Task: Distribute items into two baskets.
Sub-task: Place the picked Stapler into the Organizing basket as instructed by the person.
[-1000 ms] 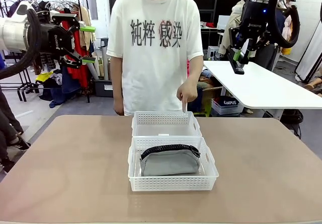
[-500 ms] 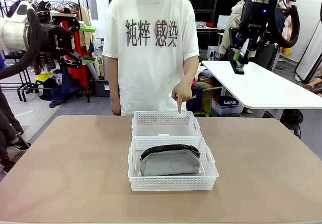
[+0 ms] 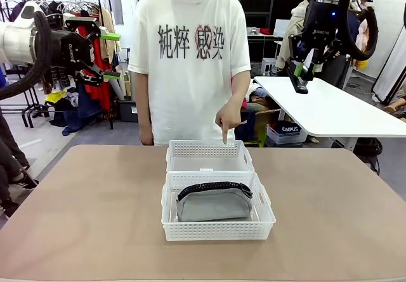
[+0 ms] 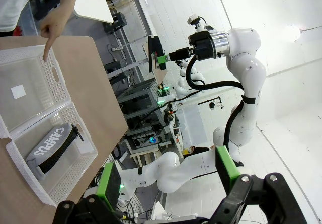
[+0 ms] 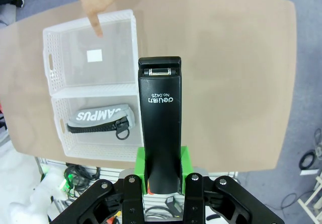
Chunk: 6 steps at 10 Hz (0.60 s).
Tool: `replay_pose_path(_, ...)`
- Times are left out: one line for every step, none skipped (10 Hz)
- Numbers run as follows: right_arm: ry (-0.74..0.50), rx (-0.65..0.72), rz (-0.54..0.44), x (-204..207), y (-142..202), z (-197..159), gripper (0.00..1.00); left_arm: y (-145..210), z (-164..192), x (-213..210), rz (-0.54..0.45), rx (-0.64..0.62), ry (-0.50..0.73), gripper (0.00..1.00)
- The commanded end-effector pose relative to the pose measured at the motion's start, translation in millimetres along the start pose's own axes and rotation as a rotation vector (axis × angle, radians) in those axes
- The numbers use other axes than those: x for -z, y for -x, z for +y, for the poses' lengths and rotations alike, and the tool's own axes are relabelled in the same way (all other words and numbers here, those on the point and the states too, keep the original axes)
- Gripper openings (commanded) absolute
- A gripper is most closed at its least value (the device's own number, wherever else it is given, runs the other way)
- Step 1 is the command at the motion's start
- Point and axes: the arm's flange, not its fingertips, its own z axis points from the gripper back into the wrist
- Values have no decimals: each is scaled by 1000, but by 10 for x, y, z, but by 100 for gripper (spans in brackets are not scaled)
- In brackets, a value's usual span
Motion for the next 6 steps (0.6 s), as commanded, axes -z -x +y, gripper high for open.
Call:
replay_pose_path(-5,1,-3,-28,21,-4,0,13,-19,-19,2,0,17,100)
replay_pose_path(-5,1,-3,-28,21,-4,0,13,-19,-19,2,0,17,100)
replay_pose_path(-5,1,-3,-28,21,-4,0,13,-19,-19,2,0,17,100)
replay_pose_path(-5,1,-3,-28,21,-4,0,13,-19,-19,2,0,17,100)
replay_pose_path(-5,1,-3,-28,21,-4,0,13,-19,-19,2,0,17,100)
replay_pose_path(-5,1,-3,-28,21,-4,0,13,-19,-19,2,0,17,100)
